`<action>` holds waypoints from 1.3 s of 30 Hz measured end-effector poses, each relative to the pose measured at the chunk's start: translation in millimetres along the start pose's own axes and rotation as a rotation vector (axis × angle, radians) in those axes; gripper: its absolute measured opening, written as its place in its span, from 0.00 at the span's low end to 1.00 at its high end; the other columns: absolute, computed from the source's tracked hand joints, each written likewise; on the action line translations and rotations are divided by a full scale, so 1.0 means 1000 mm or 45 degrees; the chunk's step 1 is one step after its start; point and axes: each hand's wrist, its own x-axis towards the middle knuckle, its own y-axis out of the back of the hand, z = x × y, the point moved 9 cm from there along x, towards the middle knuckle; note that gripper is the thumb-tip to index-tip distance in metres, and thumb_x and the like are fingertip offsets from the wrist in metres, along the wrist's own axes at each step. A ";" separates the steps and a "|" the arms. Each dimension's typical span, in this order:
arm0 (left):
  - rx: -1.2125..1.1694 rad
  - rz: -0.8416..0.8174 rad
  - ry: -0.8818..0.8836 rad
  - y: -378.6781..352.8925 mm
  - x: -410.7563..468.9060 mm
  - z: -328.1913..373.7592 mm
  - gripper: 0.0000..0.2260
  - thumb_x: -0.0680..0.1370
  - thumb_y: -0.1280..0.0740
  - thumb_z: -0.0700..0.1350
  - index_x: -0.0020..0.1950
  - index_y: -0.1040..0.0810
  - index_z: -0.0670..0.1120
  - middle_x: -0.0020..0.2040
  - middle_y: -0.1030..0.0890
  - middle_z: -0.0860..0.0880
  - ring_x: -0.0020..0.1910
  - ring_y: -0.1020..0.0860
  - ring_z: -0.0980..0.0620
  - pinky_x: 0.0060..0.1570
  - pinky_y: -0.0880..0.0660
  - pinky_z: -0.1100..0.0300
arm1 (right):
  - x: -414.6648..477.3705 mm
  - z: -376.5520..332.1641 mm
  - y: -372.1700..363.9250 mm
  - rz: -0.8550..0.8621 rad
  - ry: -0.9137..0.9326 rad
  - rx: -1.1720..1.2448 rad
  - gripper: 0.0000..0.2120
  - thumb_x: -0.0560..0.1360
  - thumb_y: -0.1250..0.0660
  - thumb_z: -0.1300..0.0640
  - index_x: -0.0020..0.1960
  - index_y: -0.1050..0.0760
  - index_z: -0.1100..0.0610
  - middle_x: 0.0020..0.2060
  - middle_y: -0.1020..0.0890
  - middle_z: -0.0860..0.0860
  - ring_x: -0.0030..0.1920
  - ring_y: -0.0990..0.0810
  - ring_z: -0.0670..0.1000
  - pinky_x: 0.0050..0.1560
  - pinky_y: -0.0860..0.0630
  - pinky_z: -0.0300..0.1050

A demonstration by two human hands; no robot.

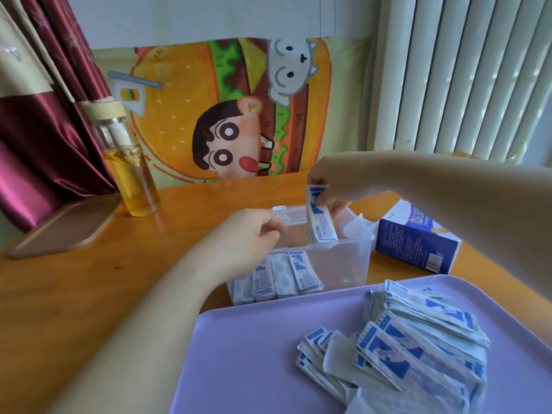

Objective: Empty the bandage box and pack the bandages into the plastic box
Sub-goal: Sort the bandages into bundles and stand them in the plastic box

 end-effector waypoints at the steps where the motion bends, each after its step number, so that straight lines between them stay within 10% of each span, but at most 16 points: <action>1: 0.048 -0.049 0.007 -0.004 0.003 0.002 0.11 0.81 0.41 0.44 0.54 0.22 0.55 0.54 0.23 0.57 0.51 0.24 0.59 0.44 0.28 0.68 | 0.004 -0.001 -0.006 -0.064 -0.021 -0.013 0.05 0.77 0.37 0.65 0.43 0.28 0.58 0.45 0.18 0.56 0.36 0.18 0.47 0.31 0.22 0.34; 13: 0.102 -0.662 0.283 -0.047 0.036 0.004 0.12 0.79 0.41 0.37 0.46 0.19 0.47 0.42 0.19 0.53 0.42 0.20 0.58 0.42 0.22 0.67 | 0.022 0.017 -0.053 -0.406 -0.306 -0.190 0.18 0.78 0.39 0.67 0.67 0.33 0.68 0.57 0.21 0.63 0.55 0.19 0.59 0.59 0.24 0.53; 23: 0.132 -0.781 0.272 -0.064 0.045 -0.007 0.10 0.79 0.37 0.43 0.43 0.18 0.54 0.52 0.18 0.54 0.48 0.19 0.60 0.44 0.24 0.65 | 0.025 0.022 -0.073 -0.412 -0.284 -0.154 0.14 0.77 0.40 0.69 0.63 0.28 0.67 0.53 0.20 0.61 0.54 0.19 0.59 0.54 0.21 0.49; 29: 0.174 -0.846 0.259 -0.074 0.045 -0.013 0.12 0.79 0.40 0.39 0.51 0.19 0.52 0.54 0.19 0.55 0.47 0.21 0.59 0.50 0.24 0.62 | 0.021 0.013 -0.075 -0.353 -0.181 -0.477 0.08 0.79 0.40 0.63 0.57 0.26 0.61 0.43 0.22 0.52 0.37 0.18 0.49 0.26 0.25 0.32; 39: 0.231 -0.817 0.254 -0.075 0.048 -0.018 0.09 0.78 0.36 0.45 0.48 0.17 0.54 0.55 0.18 0.53 0.52 0.20 0.55 0.58 0.24 0.55 | 0.012 0.002 -0.076 -0.305 -0.081 -0.660 0.14 0.79 0.43 0.59 0.62 0.28 0.60 0.53 0.26 0.55 0.47 0.31 0.54 0.48 0.32 0.45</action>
